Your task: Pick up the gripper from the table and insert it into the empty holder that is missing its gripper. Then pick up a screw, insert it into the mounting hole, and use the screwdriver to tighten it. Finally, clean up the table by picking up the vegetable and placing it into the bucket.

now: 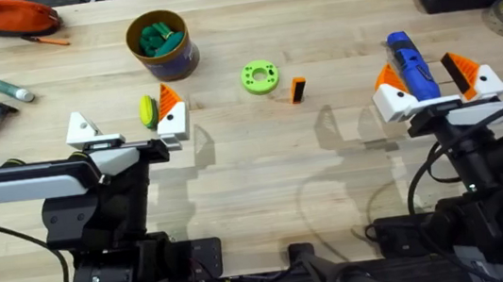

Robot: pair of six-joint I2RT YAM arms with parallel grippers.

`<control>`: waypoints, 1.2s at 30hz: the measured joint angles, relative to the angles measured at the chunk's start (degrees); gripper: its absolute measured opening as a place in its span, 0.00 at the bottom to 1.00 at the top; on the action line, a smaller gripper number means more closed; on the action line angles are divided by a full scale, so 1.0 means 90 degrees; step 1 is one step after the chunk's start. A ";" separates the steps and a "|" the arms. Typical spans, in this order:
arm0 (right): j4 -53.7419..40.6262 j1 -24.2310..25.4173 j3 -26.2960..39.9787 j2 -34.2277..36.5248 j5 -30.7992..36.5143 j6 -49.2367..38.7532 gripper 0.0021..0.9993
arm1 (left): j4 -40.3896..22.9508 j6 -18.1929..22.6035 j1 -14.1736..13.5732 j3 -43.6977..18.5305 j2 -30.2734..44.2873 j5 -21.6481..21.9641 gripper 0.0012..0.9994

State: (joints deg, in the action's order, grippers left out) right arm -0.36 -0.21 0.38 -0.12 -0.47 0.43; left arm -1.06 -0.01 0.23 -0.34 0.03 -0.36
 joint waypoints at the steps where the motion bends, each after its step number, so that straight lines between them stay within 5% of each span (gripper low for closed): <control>1: 0.0000 0.0000 0.0000 0.0000 0.0000 0.0000 0.99 | 0.0000 0.0000 0.0000 0.0000 0.0000 0.0000 0.99; 23: 0.0687 0.0000 0.0156 0.0012 -0.0051 -0.0001 0.99 | 0.0118 0.0000 0.0000 -0.0185 0.0000 0.0000 0.99; 25: 0.0610 0.0000 0.0374 0.0015 -0.0053 0.0000 0.99 | -0.0141 -0.0002 0.0002 -0.0500 0.0010 -0.0002 0.99; 26: 0.0349 0.0000 0.1111 0.0206 -0.0053 -0.0001 0.99 | -0.0633 -0.0068 0.0002 -0.1410 0.0303 0.0027 0.99; 28: 0.0105 0.0000 0.1612 0.0515 -0.0053 -0.0002 0.99 | -0.0926 -0.0100 0.0002 -0.1942 0.0626 0.0031 0.99; 36: -0.2245 0.0000 0.4095 0.2999 -0.0076 -0.0002 0.99 | -0.3112 -0.0148 0.0002 -0.4300 0.2998 0.0053 0.99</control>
State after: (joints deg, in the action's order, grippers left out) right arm -20.56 -0.21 37.24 26.87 -1.16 0.40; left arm -29.07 -1.34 0.25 -39.04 27.02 0.12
